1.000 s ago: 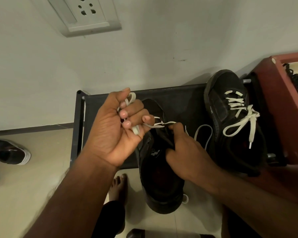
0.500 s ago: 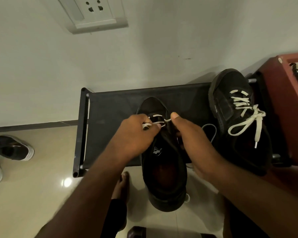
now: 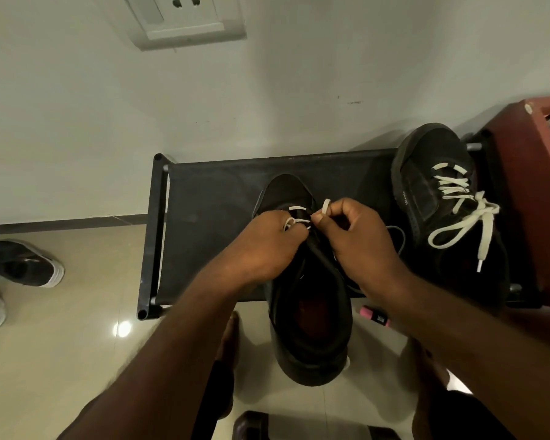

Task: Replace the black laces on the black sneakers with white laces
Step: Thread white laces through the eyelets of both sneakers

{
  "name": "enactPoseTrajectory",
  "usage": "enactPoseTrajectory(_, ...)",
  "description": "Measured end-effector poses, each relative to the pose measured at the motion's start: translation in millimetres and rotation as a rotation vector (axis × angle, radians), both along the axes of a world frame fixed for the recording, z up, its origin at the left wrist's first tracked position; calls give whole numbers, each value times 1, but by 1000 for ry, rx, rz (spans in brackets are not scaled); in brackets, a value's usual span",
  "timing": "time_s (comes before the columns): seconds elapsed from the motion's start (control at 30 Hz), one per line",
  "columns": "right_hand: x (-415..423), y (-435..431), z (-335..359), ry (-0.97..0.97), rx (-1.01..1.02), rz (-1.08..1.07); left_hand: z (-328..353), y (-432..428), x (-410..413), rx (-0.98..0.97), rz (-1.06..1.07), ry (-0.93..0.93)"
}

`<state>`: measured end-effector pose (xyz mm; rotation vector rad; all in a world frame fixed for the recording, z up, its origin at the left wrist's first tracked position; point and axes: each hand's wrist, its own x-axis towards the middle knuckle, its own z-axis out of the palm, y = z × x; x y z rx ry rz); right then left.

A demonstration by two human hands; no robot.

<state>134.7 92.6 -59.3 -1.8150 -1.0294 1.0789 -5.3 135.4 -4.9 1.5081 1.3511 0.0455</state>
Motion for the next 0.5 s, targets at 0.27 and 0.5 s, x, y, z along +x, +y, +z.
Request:
enactPoseTrajectory(0.27,3,2,4,286,-106,-101,1,1,-3,-54,234,-118)
enactPoseTrajectory(0.5,14,11,71,604,224,-1,1,13,-33,526,465,87)
